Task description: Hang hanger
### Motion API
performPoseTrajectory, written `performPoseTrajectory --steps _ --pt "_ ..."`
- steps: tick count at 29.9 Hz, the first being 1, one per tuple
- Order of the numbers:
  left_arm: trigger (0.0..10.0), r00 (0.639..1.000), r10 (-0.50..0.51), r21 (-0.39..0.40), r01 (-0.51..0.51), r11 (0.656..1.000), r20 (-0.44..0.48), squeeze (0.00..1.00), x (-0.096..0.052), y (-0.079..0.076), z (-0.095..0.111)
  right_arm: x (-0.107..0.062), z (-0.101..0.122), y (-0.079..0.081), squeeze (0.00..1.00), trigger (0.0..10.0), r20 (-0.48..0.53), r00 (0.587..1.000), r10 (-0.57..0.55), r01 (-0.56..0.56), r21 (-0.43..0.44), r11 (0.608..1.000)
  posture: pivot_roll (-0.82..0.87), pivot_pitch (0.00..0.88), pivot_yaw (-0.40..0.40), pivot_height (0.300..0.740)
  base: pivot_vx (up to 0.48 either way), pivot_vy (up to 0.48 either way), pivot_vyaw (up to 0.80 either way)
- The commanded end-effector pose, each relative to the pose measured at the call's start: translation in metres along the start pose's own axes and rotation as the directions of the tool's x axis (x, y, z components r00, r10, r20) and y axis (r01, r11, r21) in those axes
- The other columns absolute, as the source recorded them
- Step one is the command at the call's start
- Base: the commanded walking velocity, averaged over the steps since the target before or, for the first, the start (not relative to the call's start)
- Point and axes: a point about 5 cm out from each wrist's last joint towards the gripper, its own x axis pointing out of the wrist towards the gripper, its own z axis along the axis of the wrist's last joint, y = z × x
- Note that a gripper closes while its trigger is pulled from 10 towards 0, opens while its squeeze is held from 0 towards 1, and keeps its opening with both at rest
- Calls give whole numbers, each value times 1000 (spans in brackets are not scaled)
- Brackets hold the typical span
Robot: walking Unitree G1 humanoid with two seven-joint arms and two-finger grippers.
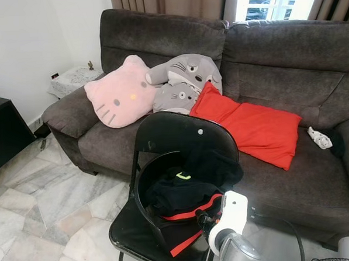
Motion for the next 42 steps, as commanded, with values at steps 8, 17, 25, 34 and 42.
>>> performPoseTrajectory --steps 8,17,25,34,42 --pt "10000 1000 -16 4 16 1000 -24 0 -1 -3 -6 8 6 24 0 0 30 998 62 -64 93 994 -70 0 23 740 0 0 0" --pt "10000 999 -19 5 19 1000 -26 0 -1 -3 -6 10 8 22 0 0 38 998 53 -56 97 994 -69 0 23 740 0 0 0" --pt "10000 999 -31 9 32 999 -29 0 -1 -4 -6 10 10 21 0 0 49 998 42 -46 96 994 -72 0 25 740 0 0 0" --pt "10000 999 -39 9 39 999 -29 0 0 -5 -6 7 27 15 0 0 143 990 -21 20 3 1000 -76 0 24 740 0 0 0" --pt "10000 999 -44 8 44 999 -27 0 0 -6 -5 -2 60 17 0 0 328 944 -38 93 -152 984 -83 0 25 740 0 0 0"
